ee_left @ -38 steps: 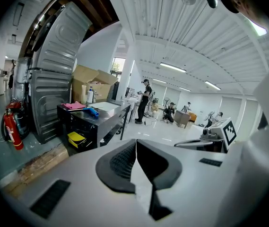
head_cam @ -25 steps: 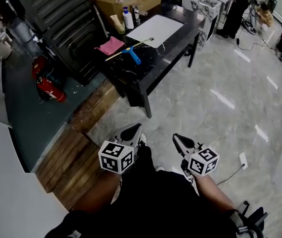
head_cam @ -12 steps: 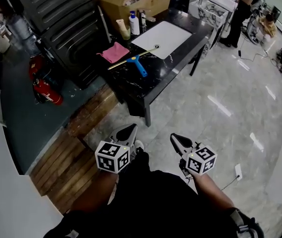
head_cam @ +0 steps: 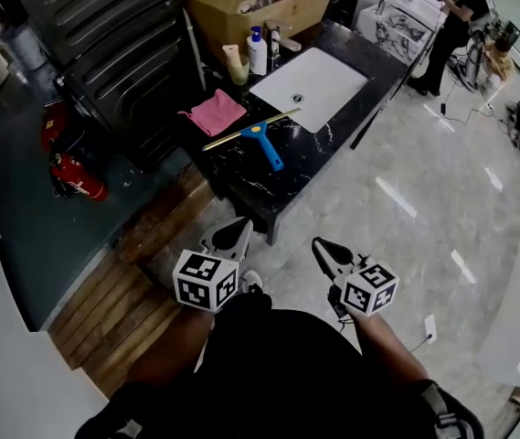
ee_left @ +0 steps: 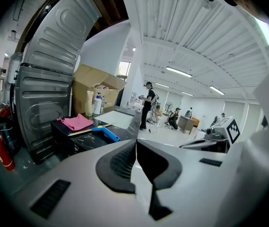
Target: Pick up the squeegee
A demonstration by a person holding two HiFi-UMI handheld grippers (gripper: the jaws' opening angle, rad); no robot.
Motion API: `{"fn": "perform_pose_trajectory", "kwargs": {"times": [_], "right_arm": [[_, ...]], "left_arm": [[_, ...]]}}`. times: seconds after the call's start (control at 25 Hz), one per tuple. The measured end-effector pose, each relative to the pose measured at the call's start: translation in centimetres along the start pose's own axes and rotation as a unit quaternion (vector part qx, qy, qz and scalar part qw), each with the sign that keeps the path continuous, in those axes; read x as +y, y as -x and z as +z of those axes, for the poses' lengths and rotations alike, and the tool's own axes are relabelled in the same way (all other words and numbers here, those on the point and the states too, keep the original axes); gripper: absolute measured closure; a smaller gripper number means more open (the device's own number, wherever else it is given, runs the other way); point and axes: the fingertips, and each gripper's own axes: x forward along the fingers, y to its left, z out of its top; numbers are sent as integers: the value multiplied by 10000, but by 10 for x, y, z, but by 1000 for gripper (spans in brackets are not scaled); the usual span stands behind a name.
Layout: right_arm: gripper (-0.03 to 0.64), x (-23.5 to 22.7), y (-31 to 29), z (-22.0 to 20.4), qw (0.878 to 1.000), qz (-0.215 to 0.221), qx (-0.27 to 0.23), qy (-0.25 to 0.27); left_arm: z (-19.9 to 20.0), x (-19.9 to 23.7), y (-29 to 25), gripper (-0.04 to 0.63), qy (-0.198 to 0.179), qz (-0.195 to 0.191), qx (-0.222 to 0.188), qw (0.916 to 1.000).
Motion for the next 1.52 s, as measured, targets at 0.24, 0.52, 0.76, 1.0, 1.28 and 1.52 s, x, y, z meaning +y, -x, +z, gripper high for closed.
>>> {"fn": "perform_pose_trajectory", "kwargs": {"times": [0.24, 0.52, 0.76, 1.0, 1.28, 1.52], "right_arm": [[609, -17, -52, 20, 9999, -30, 154, -51], [609, -31, -91, 32, 9996, -154, 206, -74], [609, -34, -105, 40, 9994, -182, 301, 64], [609, -49, -121, 56, 9994, -126, 325, 85], [607, -67, -161, 78, 9962, -67, 701, 509], [560, -90, -198, 90, 9921, -160, 986, 758]], "left_arm": [[16, 50, -28, 578, 30, 10, 42, 10000], [21, 85, -48, 578, 15, -80, 104, 9999], [26, 96, -58, 578, 35, -129, 129, 9998], [27, 109, -61, 578, 101, 69, 135, 9998], [26, 132, -58, 578, 334, 572, 166, 9977], [27, 149, -53, 578, 480, 881, 100, 9949]]}}
